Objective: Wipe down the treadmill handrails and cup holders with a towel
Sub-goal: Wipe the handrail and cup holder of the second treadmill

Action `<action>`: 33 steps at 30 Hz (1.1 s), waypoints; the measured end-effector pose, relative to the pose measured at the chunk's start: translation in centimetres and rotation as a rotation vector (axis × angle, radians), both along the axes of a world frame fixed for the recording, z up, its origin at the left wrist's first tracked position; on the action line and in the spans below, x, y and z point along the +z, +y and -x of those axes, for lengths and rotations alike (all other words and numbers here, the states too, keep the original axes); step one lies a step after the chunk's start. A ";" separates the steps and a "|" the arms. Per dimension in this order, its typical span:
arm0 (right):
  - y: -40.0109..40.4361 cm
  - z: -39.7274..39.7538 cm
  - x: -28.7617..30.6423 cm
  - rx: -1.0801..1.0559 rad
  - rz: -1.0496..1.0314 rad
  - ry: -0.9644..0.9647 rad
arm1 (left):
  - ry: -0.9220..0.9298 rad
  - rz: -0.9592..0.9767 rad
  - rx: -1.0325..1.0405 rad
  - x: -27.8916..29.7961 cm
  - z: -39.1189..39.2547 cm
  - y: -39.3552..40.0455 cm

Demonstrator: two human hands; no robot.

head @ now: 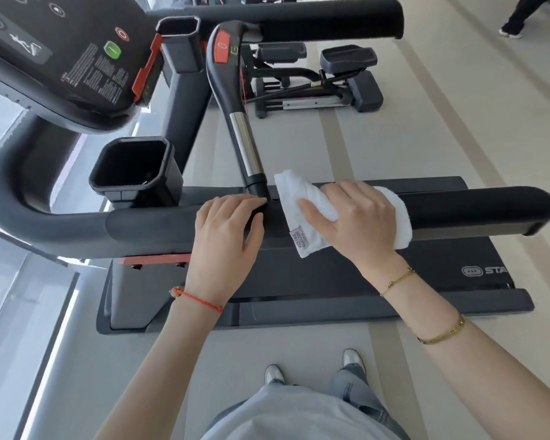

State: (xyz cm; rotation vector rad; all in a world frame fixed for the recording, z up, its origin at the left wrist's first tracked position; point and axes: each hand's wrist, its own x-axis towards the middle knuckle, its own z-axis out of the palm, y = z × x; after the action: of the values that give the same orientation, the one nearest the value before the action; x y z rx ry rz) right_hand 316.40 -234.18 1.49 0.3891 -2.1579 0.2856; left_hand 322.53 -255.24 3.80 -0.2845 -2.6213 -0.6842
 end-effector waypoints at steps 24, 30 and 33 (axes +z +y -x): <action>26.3 2.4 2.2 -0.069 0.112 -0.489 | -0.010 0.026 0.020 -0.3 4.2 22.7; 30.3 2.3 2.0 0.127 0.509 -0.787 | 0.003 0.068 0.023 -0.4 4.6 26.8; 30.2 0.6 0.7 0.140 0.486 -0.621 | 0.018 0.122 0.067 -0.5 4.6 28.1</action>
State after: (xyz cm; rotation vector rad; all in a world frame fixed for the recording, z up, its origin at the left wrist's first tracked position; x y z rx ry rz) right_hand 315.80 -203.94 2.24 0.1786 -2.5471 1.1047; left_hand 317.89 -227.14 3.30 -0.2365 -2.6469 -0.4978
